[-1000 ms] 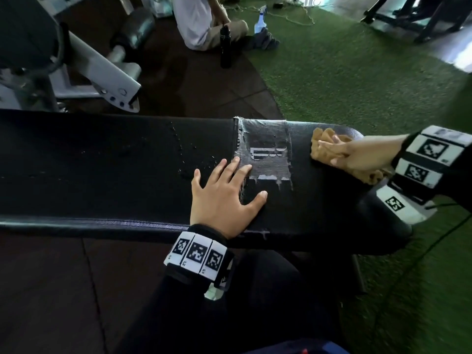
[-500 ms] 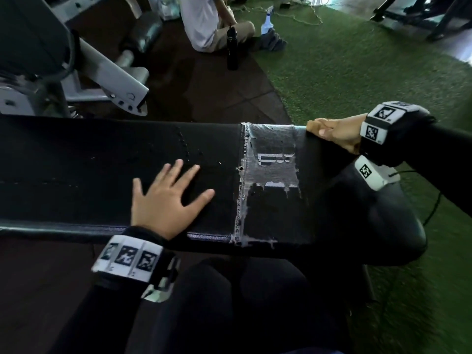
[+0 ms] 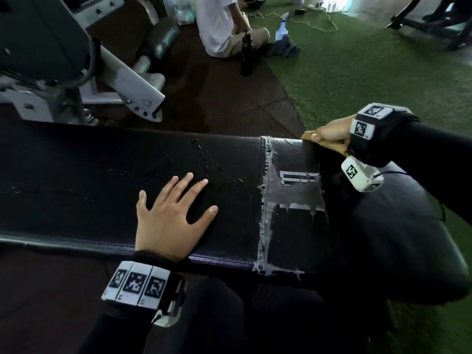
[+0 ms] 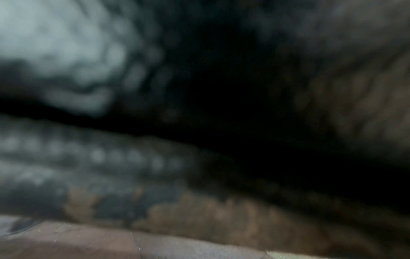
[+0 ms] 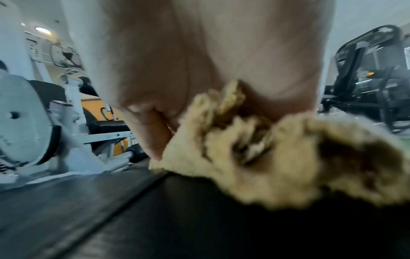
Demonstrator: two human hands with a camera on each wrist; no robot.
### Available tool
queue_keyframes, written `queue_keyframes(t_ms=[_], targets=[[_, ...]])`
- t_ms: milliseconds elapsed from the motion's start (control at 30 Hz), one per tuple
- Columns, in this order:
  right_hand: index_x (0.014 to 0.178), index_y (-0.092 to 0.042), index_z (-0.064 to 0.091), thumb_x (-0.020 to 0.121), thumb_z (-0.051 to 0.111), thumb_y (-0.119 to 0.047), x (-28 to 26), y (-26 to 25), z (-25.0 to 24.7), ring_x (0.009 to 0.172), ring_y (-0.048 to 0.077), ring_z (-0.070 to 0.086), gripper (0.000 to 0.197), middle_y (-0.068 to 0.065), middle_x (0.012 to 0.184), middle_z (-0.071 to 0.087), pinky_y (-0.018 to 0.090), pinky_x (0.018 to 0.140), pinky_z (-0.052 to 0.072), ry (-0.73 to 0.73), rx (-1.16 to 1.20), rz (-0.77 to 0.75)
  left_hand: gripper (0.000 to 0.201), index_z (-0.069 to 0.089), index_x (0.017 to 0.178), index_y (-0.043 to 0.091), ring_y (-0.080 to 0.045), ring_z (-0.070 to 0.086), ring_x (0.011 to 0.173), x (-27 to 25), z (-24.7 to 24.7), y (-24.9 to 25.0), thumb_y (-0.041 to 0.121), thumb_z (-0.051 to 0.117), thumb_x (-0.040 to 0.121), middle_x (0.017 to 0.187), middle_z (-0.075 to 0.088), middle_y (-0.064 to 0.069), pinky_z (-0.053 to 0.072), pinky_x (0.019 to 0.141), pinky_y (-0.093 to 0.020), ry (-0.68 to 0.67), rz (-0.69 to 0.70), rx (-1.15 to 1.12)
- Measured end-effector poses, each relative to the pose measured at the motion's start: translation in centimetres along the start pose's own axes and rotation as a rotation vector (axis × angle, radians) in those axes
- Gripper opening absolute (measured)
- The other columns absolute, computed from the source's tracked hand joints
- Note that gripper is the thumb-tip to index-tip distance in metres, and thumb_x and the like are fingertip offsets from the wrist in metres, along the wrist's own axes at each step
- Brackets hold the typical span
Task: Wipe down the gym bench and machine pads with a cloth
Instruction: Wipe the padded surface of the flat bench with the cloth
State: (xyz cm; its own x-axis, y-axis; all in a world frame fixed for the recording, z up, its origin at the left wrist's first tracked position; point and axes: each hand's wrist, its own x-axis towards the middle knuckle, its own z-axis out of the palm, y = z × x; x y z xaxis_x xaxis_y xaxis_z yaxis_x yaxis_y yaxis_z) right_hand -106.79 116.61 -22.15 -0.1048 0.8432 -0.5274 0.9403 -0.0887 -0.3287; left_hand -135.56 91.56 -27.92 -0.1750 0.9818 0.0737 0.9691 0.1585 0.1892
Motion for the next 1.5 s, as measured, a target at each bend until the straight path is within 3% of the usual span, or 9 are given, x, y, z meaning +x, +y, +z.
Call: queue_keyframes(t_ms=[33,133,300,400,533,767,1033,1267,1500], targets=[[0.127,-0.004,0.052,0.100,0.040,-0.022,0.1,-1.1,0.4,0.111,0.022,0.058,0.034,0.013,0.116,0.062,0.030,0.082,0.037,-0.007,-0.023,-0.022,0.066,0.016,0.142,0.055,0.002,-0.001,0.143,0.0,0.0,0.0,0.077,0.015,0.081,0.155,0.011,0.025,0.000,0.116,-0.052,0.003,-0.005,-0.001],[0.089,-0.014,0.052,0.102,0.032,-0.025,1.2,-4.8,1.6,0.047,-0.005,0.058,0.026,-0.011,0.045,0.060,0.020,0.068,0.044,-0.052,-0.092,-0.148,0.066,0.018,0.142,0.054,0.003,-0.001,0.143,0.0,-0.1,0.1,0.077,0.017,0.081,0.155,0.011,0.026,0.000,0.116,-0.051,0.013,-0.012,-0.011],[0.137,-0.021,0.033,0.101,0.034,-0.030,1.6,-7.2,2.5,0.110,0.033,0.052,0.037,0.027,0.129,0.050,0.049,0.103,0.038,-0.207,-0.151,-0.260,0.066,0.015,0.142,0.055,0.004,-0.003,0.142,0.0,0.0,-0.2,0.079,0.014,0.080,0.155,0.009,0.027,-0.003,0.116,-0.051,0.011,-0.011,-0.022],[0.138,-0.020,0.033,0.101,0.035,-0.032,0.9,-5.6,1.3,0.114,0.024,0.051,0.039,0.005,0.122,0.052,0.035,0.094,0.040,-0.203,-0.191,-0.224,0.067,0.014,0.141,0.056,0.004,-0.004,0.143,-0.1,0.2,-0.2,0.079,0.010,0.079,0.155,0.009,0.026,-0.004,0.115,-0.050,0.021,-0.009,-0.023],[0.131,-0.006,0.039,0.102,0.033,-0.017,0.9,-2.9,0.5,0.098,0.014,0.051,0.032,0.010,0.121,0.045,0.020,0.079,0.038,-0.214,-0.128,-0.160,0.068,0.015,0.142,0.054,0.001,0.000,0.144,0.0,0.4,-0.3,0.079,0.010,0.079,0.155,0.012,0.024,-0.002,0.115,-0.052,0.032,-0.002,-0.024],[0.143,-0.015,0.031,0.102,0.035,-0.028,1.8,-8.3,2.3,0.133,0.031,0.036,0.044,0.015,0.147,0.037,0.040,0.114,0.022,-0.225,-0.263,-0.264,0.066,0.018,0.141,0.054,0.002,0.000,0.143,0.1,0.7,-0.4,0.079,0.014,0.080,0.155,0.013,0.024,-0.003,0.115,-0.052,0.047,-0.006,-0.046],[0.151,-0.020,0.003,0.102,0.031,-0.033,-0.6,-13.5,5.7,0.145,0.024,0.006,0.058,0.002,0.159,0.001,0.035,0.114,0.012,-0.217,-0.443,-0.396,0.067,0.017,0.141,0.054,0.000,0.000,0.144,0.1,0.6,-0.5,0.079,0.012,0.080,0.155,0.012,0.024,-0.004,0.115,-0.052,0.043,0.005,-0.047],[0.144,-0.045,-0.005,0.101,0.031,-0.036,-6.5,-7.6,7.0,0.141,0.018,-0.023,0.057,-0.017,0.152,-0.023,0.052,0.114,-0.011,-0.378,-0.641,-0.719,0.065,0.016,0.141,0.054,0.000,0.000,0.144,0.1,0.7,-0.6,0.078,0.012,0.081,0.155,0.013,0.023,-0.003,0.115,-0.052,0.051,0.016,-0.024],[0.134,-0.049,-0.005,0.099,0.038,-0.029,-7.0,0.1,2.9,0.139,0.006,-0.023,0.059,-0.017,0.153,-0.017,0.026,0.114,-0.014,-0.348,-0.512,-0.567,0.065,0.019,0.141,0.053,0.000,0.001,0.144,0.1,0.9,-0.6,0.078,0.015,0.081,0.155,0.014,0.022,-0.004,0.115,-0.051,0.062,0.016,-0.048]])
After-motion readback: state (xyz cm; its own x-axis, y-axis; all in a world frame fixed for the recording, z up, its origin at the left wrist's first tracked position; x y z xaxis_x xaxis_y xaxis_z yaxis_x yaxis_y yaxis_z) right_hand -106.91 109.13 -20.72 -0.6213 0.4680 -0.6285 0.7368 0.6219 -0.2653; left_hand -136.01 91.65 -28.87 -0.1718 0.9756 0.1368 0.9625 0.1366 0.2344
